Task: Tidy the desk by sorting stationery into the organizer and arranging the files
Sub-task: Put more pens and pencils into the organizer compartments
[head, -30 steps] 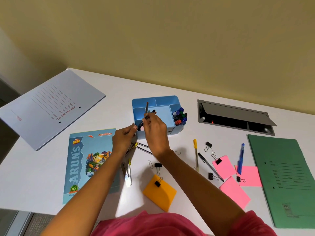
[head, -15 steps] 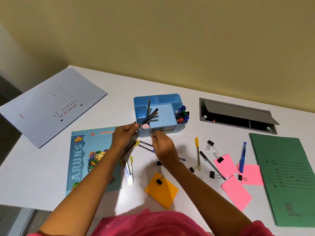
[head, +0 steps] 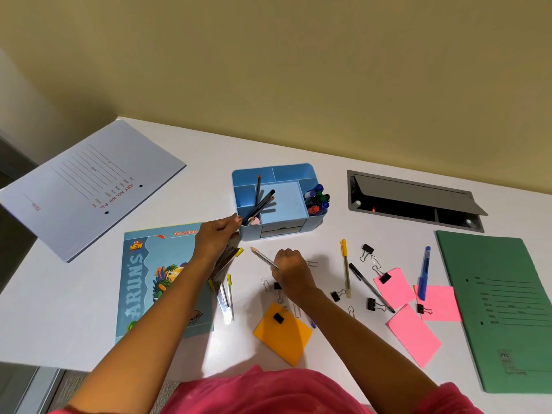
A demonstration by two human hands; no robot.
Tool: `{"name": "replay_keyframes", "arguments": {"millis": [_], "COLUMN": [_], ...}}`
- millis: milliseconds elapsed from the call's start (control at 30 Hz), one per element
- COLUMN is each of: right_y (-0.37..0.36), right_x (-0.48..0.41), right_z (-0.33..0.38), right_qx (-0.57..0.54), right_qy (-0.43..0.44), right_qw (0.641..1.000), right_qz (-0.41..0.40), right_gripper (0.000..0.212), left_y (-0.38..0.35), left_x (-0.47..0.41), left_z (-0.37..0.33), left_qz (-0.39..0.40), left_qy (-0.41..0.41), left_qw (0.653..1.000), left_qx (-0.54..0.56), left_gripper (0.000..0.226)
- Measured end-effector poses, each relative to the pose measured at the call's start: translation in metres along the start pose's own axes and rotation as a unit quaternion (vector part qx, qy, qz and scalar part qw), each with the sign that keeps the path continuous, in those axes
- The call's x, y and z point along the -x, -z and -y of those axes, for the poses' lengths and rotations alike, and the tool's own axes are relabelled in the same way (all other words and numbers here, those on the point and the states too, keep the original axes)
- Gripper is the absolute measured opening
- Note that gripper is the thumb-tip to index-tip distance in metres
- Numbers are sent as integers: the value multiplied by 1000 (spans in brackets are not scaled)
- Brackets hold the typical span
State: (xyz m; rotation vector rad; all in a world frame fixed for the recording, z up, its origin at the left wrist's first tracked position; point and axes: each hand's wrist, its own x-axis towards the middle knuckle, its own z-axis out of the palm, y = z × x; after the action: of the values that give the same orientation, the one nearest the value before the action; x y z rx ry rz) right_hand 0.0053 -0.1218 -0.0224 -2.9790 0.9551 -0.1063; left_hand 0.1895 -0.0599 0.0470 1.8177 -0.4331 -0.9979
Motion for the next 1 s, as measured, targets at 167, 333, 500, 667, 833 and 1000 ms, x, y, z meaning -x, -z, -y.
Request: {"name": "replay_keyframes", "arguments": {"millis": [167, 333, 500, 667, 833, 1000], "right_y": [40, 104, 137, 151, 141, 141], "right_x": [3, -4, -16, -40, -56, -55], "right_z": [-3, 3, 17, 31, 39, 36], "right_qx": [-154, -305, -412, -439, -394, -411], "right_qy": [-1, -77, -133, -151, -147, -130], "right_qw": [981, 925, 850, 838, 877, 875], "right_qz": [-117, -211, -300, -287, -234, -220], "right_gripper": [10, 15, 9, 15, 23, 34], "left_y": [0, -1, 0, 0, 0, 0], "left_x": [0, -1, -3, -4, -3, -2], "left_z": [1, 2, 4, 5, 4, 3], "left_qz": [4, -1, -2, 1, 3, 2], "left_qy": [2, 2, 8, 5, -1, 2], "left_qw": [1000, 1000, 1000, 1000, 1000, 1000], "left_qx": [14, 12, 17, 20, 18, 27], "left_gripper": [33, 33, 31, 30, 32, 30]}}
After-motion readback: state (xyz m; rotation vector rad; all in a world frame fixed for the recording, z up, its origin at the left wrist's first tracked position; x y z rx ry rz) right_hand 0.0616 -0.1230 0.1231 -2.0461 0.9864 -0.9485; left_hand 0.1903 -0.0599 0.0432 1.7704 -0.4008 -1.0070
